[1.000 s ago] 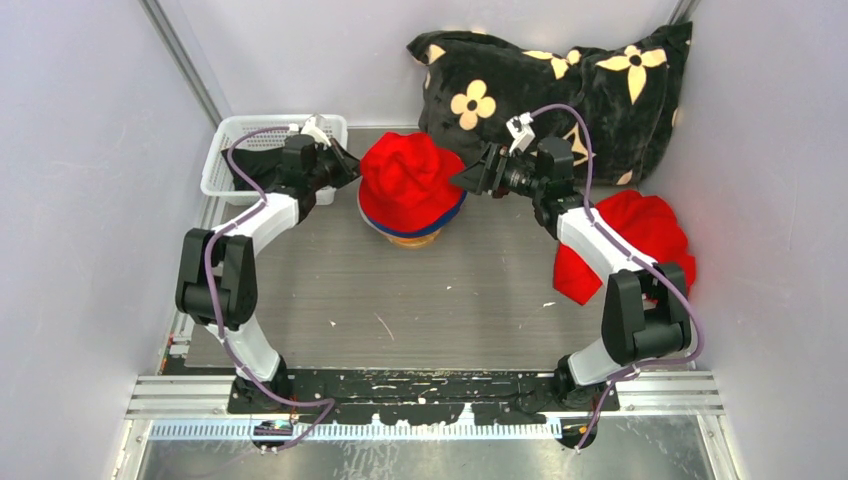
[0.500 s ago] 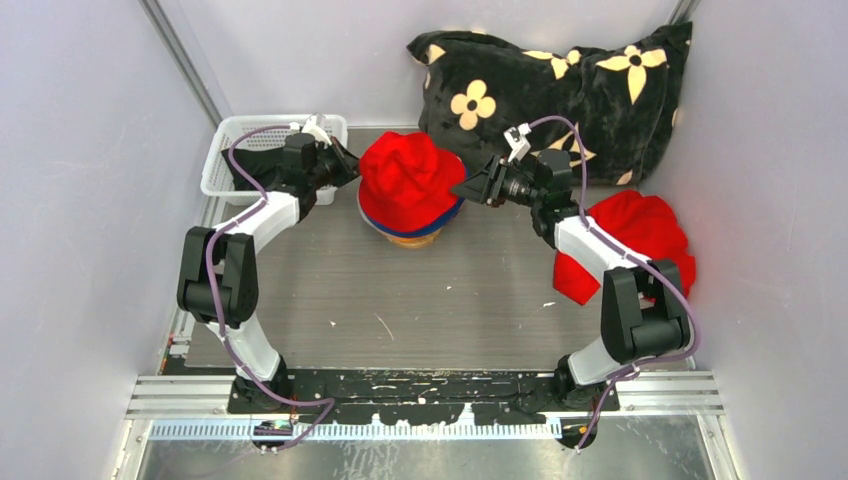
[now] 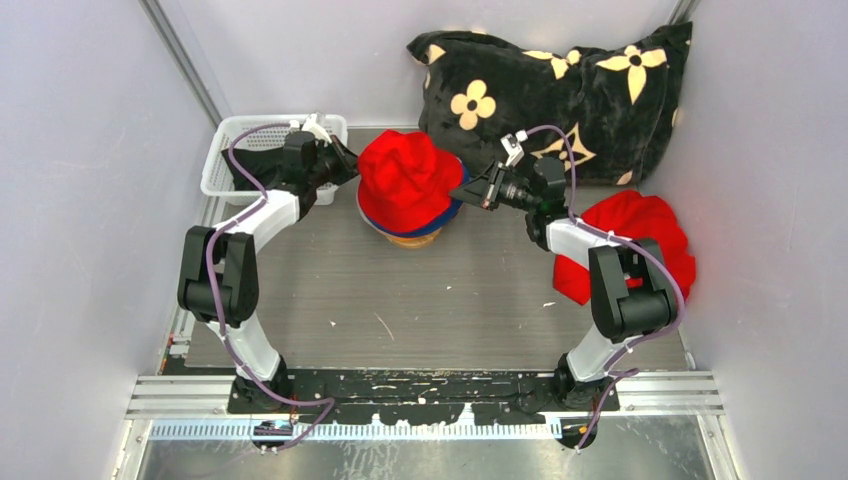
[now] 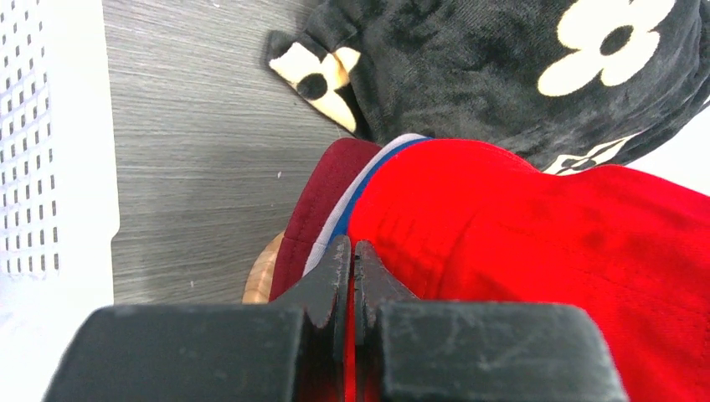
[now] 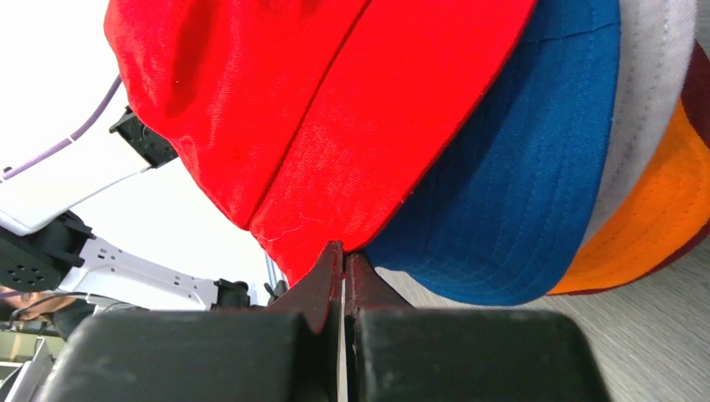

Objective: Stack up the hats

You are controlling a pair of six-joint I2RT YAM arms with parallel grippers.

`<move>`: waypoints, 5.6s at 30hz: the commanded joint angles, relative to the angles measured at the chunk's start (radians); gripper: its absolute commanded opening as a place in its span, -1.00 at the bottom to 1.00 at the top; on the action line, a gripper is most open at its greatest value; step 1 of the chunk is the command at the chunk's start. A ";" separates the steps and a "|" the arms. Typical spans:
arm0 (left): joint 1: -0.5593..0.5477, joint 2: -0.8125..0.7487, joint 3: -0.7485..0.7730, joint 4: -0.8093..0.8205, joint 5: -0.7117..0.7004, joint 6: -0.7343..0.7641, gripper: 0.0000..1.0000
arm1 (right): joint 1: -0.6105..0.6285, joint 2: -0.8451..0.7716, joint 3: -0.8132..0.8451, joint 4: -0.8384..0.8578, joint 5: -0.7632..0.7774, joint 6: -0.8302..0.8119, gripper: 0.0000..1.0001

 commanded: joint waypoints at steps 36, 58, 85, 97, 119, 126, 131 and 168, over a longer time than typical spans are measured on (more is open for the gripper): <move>0.004 -0.006 -0.001 0.036 -0.006 0.008 -1.00 | -0.008 0.101 -0.098 -0.098 0.113 -0.169 -0.98; 0.024 -0.143 -0.007 -0.166 -0.191 0.087 -0.80 | 0.005 0.056 -0.064 -0.193 0.173 -0.217 -0.78; -0.152 -0.527 -0.232 -0.034 -0.169 0.049 -0.46 | -0.053 -0.158 -0.028 -0.350 0.351 -0.295 0.42; -0.174 -0.401 -0.227 -0.046 -0.207 0.056 -0.46 | -0.053 -0.098 0.058 -0.320 0.313 -0.273 0.43; -0.152 -0.400 -0.078 -0.224 -0.469 0.220 -0.46 | -0.053 -0.076 0.117 -0.303 0.283 -0.265 0.45; -0.079 -0.336 0.115 -0.413 -0.703 0.260 -0.16 | -0.054 -0.091 0.129 -0.312 0.277 -0.265 0.46; 0.032 -0.149 0.264 -0.518 -0.700 0.221 0.11 | -0.054 -0.100 0.122 -0.314 0.269 -0.264 0.46; 0.182 0.663 0.969 -0.962 -0.466 0.486 0.35 | -0.054 -0.104 0.094 -0.314 0.253 -0.255 0.46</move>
